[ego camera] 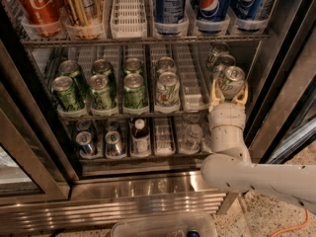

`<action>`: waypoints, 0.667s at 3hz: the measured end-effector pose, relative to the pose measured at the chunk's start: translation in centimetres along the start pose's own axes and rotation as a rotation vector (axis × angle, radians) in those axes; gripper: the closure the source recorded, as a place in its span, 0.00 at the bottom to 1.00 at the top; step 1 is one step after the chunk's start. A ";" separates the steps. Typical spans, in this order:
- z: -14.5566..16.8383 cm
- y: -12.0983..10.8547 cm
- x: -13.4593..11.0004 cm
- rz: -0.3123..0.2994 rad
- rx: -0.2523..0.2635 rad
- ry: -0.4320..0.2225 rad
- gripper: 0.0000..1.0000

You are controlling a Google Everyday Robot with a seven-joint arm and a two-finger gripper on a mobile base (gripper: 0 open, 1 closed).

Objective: Pick 7up can from middle shelf of fridge

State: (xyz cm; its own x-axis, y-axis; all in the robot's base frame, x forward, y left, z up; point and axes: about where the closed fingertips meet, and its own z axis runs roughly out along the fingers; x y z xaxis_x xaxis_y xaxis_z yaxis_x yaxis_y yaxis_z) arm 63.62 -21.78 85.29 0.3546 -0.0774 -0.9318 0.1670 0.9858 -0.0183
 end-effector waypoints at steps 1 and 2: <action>-0.1 0.1 -1.6 0.018 -0.015 -0.042 1.00; -0.7 0.2 -2.7 0.033 -0.029 -0.057 1.00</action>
Offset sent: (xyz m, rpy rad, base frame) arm -0.0291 0.0086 0.0278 0.0167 -0.0703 0.0642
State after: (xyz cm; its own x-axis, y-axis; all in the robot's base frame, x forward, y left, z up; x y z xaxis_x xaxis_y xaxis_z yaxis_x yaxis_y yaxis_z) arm 62.02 -21.25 87.55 0.4109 -0.0526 -0.9102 0.1278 0.9918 0.0003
